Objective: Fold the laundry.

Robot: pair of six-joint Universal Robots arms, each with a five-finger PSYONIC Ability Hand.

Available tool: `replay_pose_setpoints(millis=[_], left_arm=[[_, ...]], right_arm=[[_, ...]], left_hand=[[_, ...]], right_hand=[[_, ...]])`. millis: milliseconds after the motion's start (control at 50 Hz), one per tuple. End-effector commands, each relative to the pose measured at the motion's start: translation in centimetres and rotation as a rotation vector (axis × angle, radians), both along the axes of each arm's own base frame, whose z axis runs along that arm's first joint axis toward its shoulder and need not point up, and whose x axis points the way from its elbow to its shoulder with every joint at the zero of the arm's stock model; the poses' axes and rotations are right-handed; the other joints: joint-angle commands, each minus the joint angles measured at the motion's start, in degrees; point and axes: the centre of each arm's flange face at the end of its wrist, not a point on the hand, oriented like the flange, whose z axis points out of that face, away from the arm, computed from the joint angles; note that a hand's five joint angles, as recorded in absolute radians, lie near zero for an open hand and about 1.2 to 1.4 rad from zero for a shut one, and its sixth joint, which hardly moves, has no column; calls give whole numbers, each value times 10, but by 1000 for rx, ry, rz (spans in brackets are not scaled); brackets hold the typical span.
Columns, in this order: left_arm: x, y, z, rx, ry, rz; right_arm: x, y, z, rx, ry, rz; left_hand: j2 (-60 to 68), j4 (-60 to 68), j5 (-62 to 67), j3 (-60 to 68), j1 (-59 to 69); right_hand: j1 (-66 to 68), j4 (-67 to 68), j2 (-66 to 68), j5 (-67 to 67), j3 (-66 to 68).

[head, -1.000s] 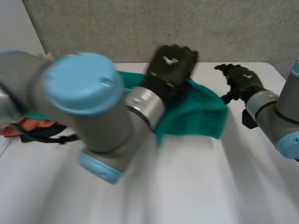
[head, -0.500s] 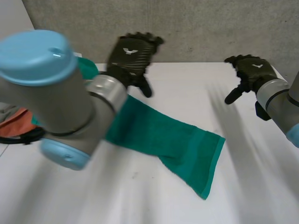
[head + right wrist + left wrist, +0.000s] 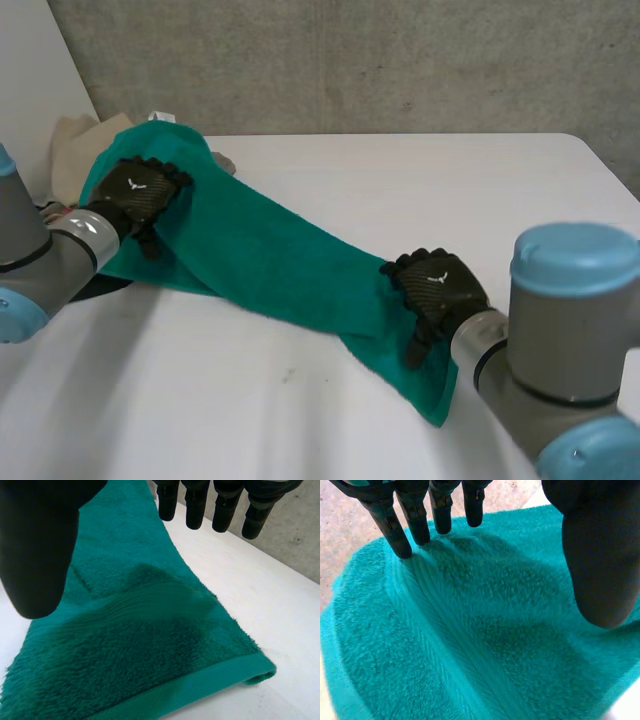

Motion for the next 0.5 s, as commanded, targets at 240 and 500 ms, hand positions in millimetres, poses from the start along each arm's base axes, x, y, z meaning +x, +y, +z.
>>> replay_pose_setpoints(millis=[240,500], left_arm=[[-32,-11,26,-277,62,-44],[-109,95,156,-232,503,-243]], right_arm=[[-15,-14,-7,-28,-3,-77],[-36,-45,10,-69,-42,-177]], left_hand=[[678,682,669,676,690],[678,682,669,676,690]], right_hand=[[-30,-18,-19,-27,-18],[-30,-18,-19,-27,-18]])
